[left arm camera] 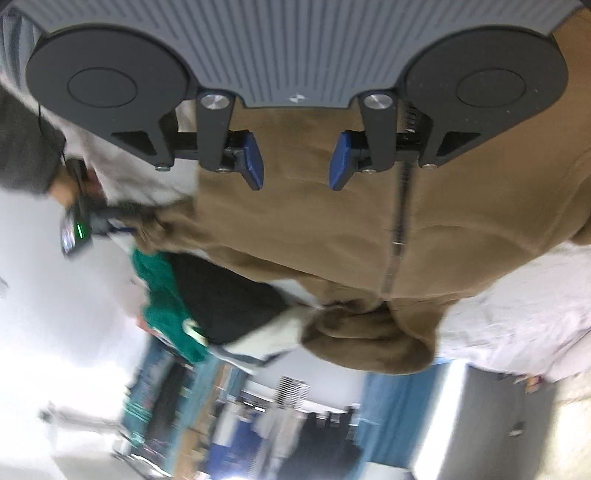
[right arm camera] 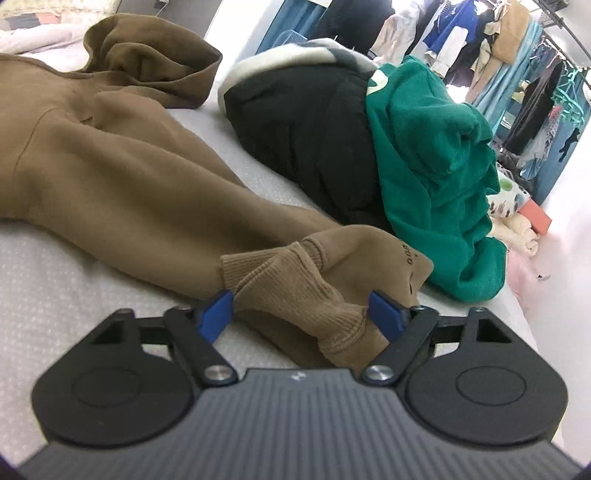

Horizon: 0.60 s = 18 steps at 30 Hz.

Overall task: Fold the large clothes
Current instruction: 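Lay the sleeve flat on the bed and open the right gripper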

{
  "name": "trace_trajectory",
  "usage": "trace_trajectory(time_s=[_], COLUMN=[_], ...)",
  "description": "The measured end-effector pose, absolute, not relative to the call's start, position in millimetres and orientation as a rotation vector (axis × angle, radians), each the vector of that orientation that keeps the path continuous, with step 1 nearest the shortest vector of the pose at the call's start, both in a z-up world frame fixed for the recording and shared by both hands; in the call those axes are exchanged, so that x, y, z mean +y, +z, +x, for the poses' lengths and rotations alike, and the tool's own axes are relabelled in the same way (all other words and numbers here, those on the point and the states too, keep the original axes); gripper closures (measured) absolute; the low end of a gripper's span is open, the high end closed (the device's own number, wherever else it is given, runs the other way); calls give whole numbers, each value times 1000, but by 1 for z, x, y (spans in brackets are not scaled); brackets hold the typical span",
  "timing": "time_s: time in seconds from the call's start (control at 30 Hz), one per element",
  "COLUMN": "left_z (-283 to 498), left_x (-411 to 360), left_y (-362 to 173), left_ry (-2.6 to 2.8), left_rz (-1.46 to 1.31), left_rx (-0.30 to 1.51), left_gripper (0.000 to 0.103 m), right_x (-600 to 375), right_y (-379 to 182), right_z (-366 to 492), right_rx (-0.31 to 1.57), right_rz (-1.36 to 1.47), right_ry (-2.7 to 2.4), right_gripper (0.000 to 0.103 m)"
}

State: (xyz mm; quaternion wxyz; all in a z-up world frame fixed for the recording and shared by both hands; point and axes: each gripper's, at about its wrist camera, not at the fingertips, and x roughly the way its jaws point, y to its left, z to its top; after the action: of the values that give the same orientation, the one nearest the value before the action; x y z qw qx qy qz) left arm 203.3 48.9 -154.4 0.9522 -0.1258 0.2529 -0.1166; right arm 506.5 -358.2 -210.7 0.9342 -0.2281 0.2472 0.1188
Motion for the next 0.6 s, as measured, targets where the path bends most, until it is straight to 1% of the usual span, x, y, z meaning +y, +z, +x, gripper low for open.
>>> trace_trajectory(time_s=[0.03,0.07,0.1,0.17,0.3,0.43,0.5,0.6], left_z=[202,201,201,201,199,199,200,203], left_x=[41,32,21,1,-34,-50,-53,-54], left_y=[-156,-160,-164,-175,-194,-208,-210,-214], left_ry=[-263,-289,-313,-342,-403,-412,-415,-404], left_rz=[-243,-228,-205,-157,-44,19,35,44], left_rx=[525,541,561,597,662,682,683,693], left_gripper=[55,54,54,46,45,38,36,36], right_x=[-363,-367,-373,-383,-415,-468,-498,-539], right_y=[-205,-196,-188,-175,-133,-102,-100,-115], right_z=[508,514,516,520,533,549,555,561], right_rx=[507,509,505,486,426,380,381,410], right_rz=[-415,-364,-319,-283,-168,-66,-25,48], right_ry=[253,227,194,159,24,-154,-255,-369], right_gripper=[72,79,79,81,84,85,85,86])
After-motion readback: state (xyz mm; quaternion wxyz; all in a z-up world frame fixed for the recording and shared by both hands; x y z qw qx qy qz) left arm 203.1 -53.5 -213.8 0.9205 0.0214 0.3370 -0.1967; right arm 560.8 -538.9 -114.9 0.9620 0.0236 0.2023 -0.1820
